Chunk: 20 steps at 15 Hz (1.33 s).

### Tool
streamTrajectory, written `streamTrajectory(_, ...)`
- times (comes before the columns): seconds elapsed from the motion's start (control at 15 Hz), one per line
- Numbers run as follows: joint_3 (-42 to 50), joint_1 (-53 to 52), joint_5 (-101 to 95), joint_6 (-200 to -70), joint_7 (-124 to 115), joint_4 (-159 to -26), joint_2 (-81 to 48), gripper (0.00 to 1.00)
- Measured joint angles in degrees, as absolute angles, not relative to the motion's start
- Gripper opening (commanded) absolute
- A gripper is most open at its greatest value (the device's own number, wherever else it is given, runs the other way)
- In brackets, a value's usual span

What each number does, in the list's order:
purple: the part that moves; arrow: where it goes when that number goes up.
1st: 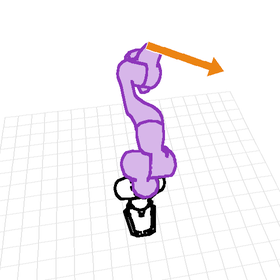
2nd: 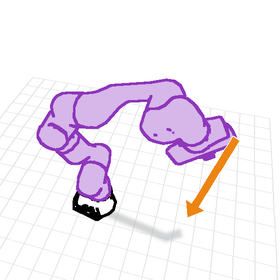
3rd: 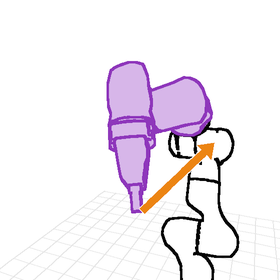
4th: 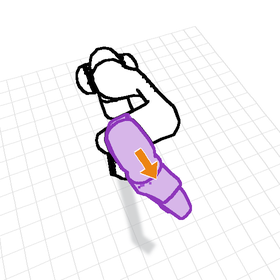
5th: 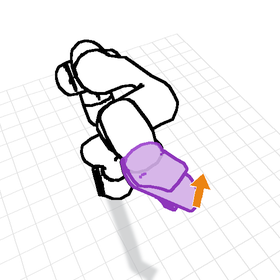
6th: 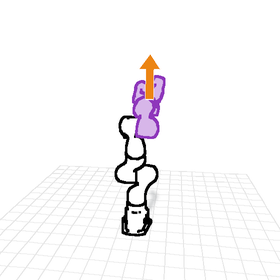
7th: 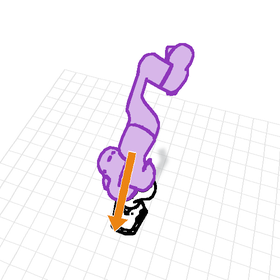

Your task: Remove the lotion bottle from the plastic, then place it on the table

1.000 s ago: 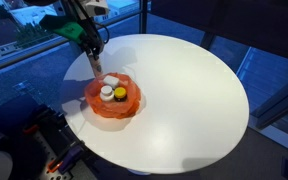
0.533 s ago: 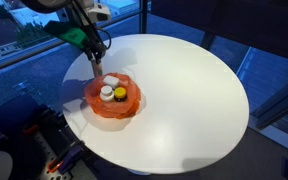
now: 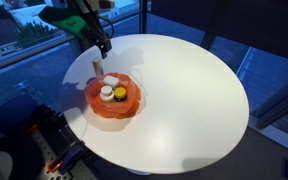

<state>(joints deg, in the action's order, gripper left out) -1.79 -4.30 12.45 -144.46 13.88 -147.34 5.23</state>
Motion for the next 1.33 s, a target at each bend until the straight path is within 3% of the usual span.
streamTrajectory(0.87, 2.83, 3.94, -0.74, -116.12, 8.26, -142.12, 28.34, 1.00)
streamTrajectory(1.33, 2.97, 3.95, -0.78, -107.66, 7.93, -138.56, 31.94, 1.00)
